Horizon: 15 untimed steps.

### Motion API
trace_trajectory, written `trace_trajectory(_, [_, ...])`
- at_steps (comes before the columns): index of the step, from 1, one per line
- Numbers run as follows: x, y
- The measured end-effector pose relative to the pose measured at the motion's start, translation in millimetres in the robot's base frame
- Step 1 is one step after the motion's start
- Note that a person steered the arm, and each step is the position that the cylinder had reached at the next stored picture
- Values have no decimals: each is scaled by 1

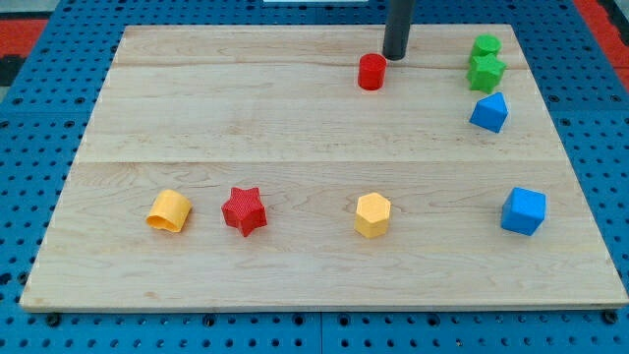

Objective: Move the red blocks diagonal to the yellow hexagon

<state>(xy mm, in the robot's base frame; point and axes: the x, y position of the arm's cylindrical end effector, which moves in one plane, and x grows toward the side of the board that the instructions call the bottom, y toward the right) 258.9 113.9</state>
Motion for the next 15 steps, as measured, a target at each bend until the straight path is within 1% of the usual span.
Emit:
trace_trajectory(1, [34,-60])
trace_trajectory(2, [46,-170])
trace_trajectory(3, [102,-123])
trace_trajectory(4, [197,-48])
trace_trajectory(5, [271,21])
trace_trajectory(6, [327,-39])
trace_trajectory(7, [315,-145])
trace_trajectory(8, [264,-184])
trace_trajectory(9, [309,-201])
trace_trajectory(10, [275,-218])
trace_trajectory(11, [227,-226])
trace_trajectory(12, [206,-227])
trace_trajectory(13, [213,-251])
trace_trajectory(14, [176,-287])
trace_trajectory(15, [146,-273])
